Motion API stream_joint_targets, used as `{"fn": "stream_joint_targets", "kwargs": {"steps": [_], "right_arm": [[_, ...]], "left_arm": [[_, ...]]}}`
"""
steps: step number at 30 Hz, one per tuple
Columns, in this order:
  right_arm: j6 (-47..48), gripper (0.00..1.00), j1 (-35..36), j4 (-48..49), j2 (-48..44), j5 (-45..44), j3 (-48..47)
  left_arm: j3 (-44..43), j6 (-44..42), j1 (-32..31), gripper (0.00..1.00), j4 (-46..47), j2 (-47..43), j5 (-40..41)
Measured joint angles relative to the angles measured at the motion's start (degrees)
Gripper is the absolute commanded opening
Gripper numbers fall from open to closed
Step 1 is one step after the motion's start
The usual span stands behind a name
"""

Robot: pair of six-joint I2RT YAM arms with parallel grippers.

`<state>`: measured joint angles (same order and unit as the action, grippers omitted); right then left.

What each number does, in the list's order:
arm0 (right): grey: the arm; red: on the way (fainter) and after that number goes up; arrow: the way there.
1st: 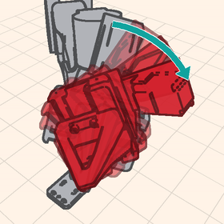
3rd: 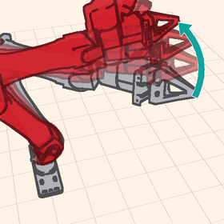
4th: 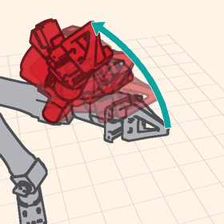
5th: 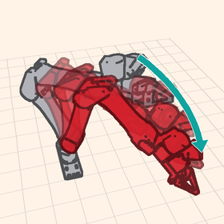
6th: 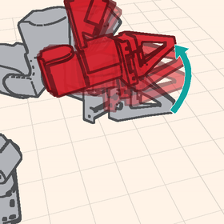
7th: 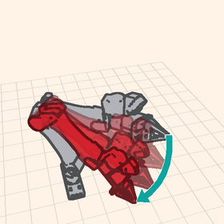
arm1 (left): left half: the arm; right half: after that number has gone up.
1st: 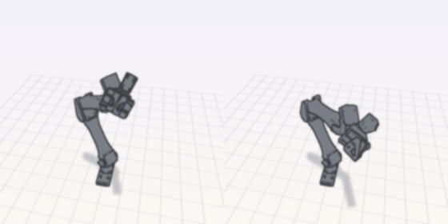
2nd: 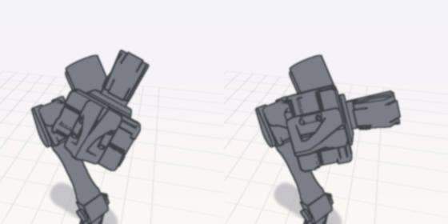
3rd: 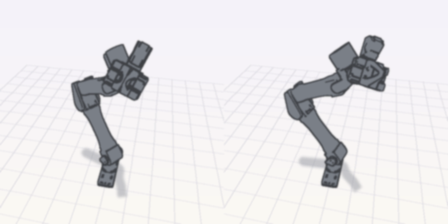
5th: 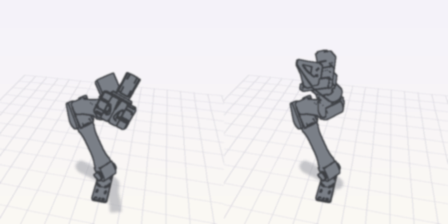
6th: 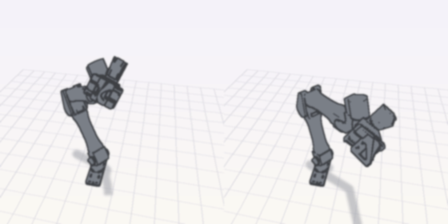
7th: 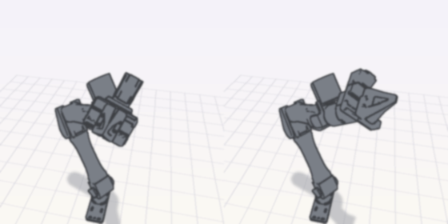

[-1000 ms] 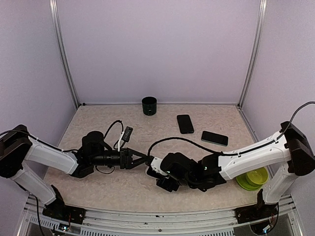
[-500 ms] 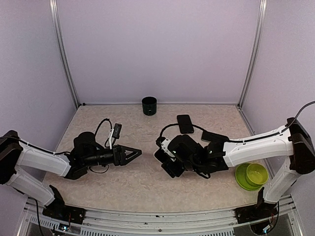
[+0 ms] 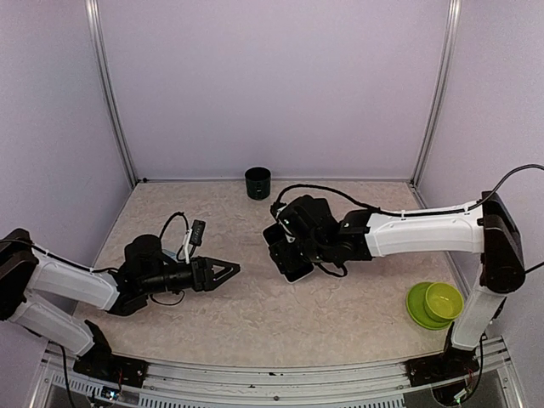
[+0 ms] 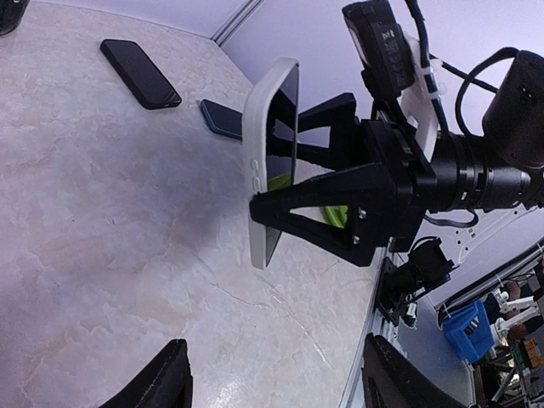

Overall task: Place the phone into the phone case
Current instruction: Place the phone with the phone case at the corner of the board.

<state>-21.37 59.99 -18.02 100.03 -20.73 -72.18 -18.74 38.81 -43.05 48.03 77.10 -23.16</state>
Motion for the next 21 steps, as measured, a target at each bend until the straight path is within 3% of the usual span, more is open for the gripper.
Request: {"fn": "stream_joint_targets", "kwargs": {"steps": [21], "right_arm": [[-8.0, 0.66, -9.3, -5.6, 14.8, 2.7, -18.5]], "left_arm": [[3.0, 0.4, 0.0, 0.66, 0.6, -4.5, 1.5]]}}
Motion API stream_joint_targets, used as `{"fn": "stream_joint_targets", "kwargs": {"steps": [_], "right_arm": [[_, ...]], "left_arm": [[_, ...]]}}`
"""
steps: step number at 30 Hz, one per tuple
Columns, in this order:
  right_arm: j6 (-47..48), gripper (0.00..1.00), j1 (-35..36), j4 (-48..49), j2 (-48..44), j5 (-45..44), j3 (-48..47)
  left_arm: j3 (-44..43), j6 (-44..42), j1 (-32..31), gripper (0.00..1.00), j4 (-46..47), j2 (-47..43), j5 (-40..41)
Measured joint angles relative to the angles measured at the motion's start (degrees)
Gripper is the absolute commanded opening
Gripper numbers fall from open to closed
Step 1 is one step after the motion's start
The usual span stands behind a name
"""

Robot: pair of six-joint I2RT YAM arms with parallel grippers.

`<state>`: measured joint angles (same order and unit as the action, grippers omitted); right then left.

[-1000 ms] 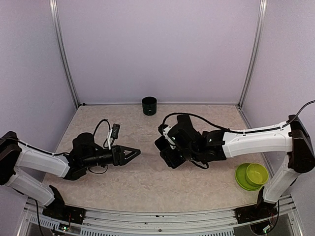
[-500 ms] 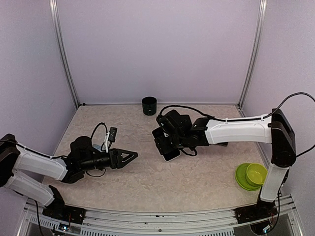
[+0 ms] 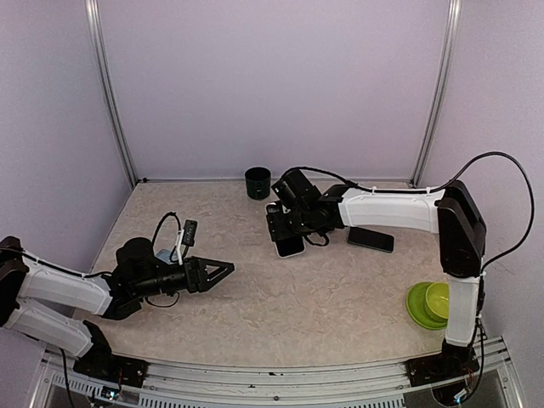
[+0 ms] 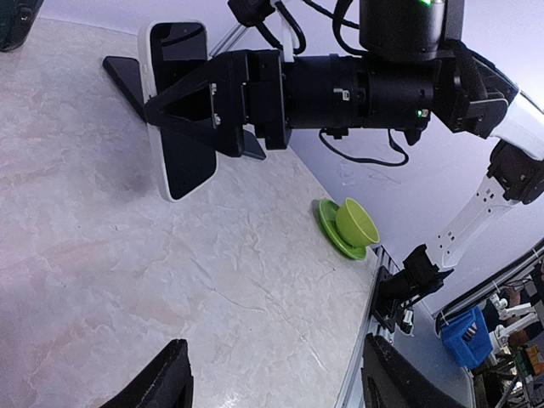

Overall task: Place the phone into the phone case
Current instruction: Place the phone with the phone case at the corner of the board.

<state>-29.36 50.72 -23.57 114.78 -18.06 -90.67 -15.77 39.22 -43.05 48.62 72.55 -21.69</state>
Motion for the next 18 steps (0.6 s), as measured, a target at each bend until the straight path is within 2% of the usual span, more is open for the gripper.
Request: {"fn": "stream_joint_targets", "kwargs": {"steps": [18], "right_arm": [[-5.6, 0.66, -5.5, -0.1, 10.6, 1.8, -11.7]], "left_arm": [[1.1, 0.3, 0.0, 0.66, -0.3, -3.2, 1.1]]}}
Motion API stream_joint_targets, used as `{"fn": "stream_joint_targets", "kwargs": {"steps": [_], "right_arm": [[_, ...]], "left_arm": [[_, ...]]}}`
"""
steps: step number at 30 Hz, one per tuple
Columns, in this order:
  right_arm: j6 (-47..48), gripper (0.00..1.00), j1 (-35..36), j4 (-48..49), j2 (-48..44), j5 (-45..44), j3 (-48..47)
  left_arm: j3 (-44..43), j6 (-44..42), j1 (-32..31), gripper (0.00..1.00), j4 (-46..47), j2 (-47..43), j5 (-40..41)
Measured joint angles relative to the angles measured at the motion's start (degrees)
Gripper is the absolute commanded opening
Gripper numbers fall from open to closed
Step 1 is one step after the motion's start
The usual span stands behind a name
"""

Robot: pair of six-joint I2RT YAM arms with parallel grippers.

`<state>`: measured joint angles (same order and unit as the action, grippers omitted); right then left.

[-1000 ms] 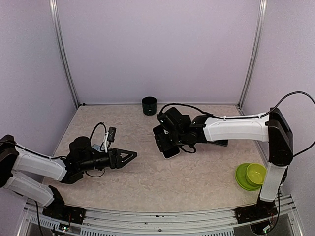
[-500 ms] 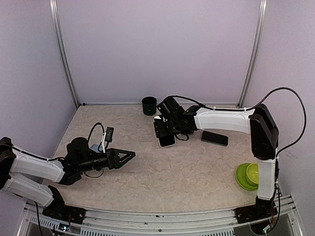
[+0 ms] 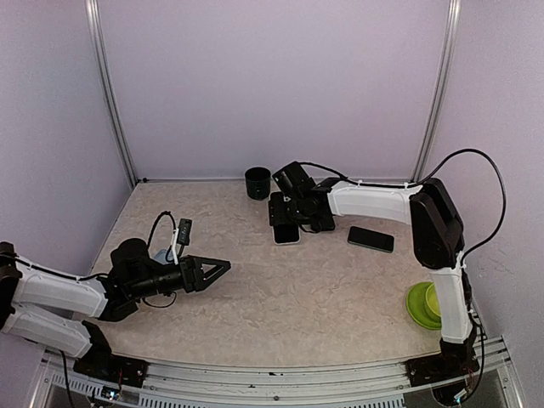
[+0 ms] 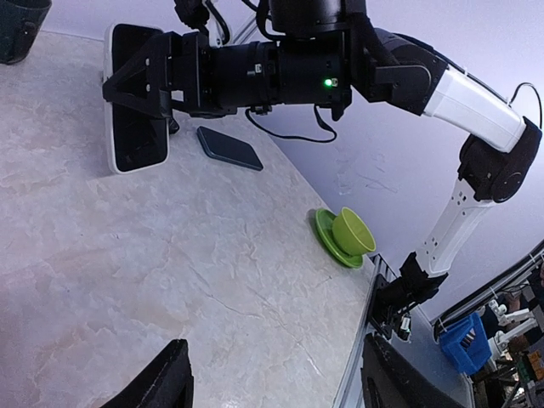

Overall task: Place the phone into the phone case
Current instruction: Place the phone with the phone case at the corner of the board, then move the phone with the phone case to the corner of the board.

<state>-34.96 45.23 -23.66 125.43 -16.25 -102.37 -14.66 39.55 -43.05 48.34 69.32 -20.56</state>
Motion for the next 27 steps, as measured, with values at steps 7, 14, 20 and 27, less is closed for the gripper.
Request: {"fn": "stream_joint_targets", "kwargs": {"steps": [7, 14, 20, 27], "right_arm": [[-0.6, 0.66, -1.2, 0.9, 4.6, 1.2, -3.9], [-0.5, 0.66, -2.5, 3.9, 6.9, 2.6, -7.7], [-0.4, 0.71, -3.8, 4.7, 8.1, 3.6, -8.6], [0.2, 0.84, -3.3, 3.7, 8.3, 2.5, -6.8]], "left_arm": [[0.3, 0.0, 0.0, 0.66, -0.9, -1.1, 0.2], [0.3, -0.1, 0.0, 0.66, -1.7, -2.5, 1.0], [0.3, -0.3, 0.0, 0.66, -3.4, -3.4, 1.5], [0.3, -0.8, 0.0, 0.66, -4.4, -4.2, 1.9]]}}
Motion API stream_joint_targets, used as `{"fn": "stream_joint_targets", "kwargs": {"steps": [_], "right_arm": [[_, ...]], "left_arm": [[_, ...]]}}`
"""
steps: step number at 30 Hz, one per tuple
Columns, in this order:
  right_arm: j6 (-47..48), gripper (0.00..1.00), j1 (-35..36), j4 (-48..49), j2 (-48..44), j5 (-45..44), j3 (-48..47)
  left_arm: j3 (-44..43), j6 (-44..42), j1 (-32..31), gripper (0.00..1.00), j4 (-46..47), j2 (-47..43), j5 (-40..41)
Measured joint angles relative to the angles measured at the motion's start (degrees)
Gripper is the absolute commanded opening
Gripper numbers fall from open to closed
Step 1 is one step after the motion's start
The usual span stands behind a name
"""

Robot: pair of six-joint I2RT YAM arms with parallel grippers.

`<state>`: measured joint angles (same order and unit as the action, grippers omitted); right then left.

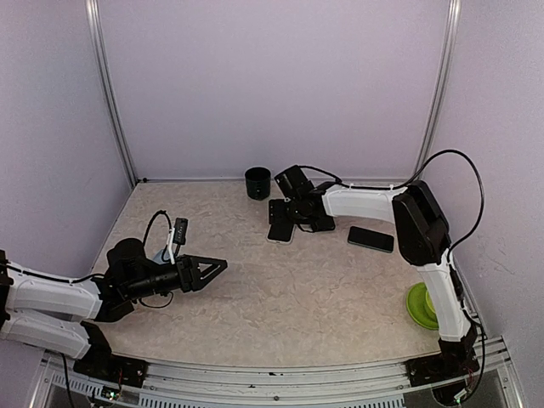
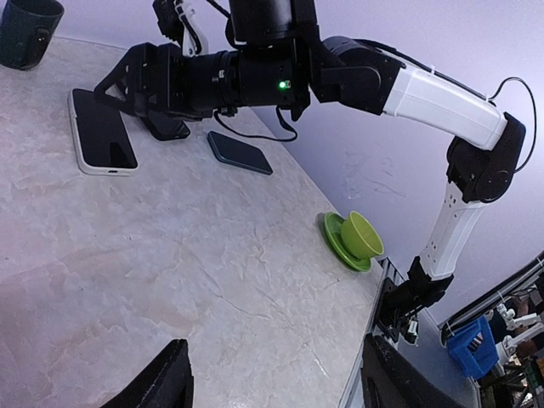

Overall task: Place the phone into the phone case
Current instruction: Move the phone with the phone case to the corner of the board.

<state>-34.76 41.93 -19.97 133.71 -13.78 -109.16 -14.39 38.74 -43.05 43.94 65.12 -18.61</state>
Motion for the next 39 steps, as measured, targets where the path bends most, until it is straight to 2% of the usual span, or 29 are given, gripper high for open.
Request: {"fn": "stream_joint_targets", "kwargs": {"steps": [8, 16, 20, 27, 39], "right_arm": [[2.2, 0.85, 5.2, -2.2, -0.1, -4.3, 6.3], [2.7, 0.79, 7.1, -2.7, -3.0, -5.6, 11.6], [2.8, 0.73, 7.0, -2.8, -3.0, -6.5, 12.3], [3.3, 0.57, 6.5, -3.3, -3.0, -7.6, 12.2], [3.8, 0.54, 4.3, -4.7, -2.4, -8.8, 8.3]], "left_arm": [[0.0, 0.0, 0.0, 0.66, 0.0, 0.8, 0.0], [0.3, 0.5, 0.0, 0.66, 1.0, 1.8, 0.0], [0.7, 0.7, 0.0, 0.66, 1.5, 2.0, 0.0], [0.9, 0.9, 0.0, 0.66, 1.9, 2.0, 0.0], [1.0, 0.9, 0.0, 0.66, 2.4, 2.1, 0.0]]}}
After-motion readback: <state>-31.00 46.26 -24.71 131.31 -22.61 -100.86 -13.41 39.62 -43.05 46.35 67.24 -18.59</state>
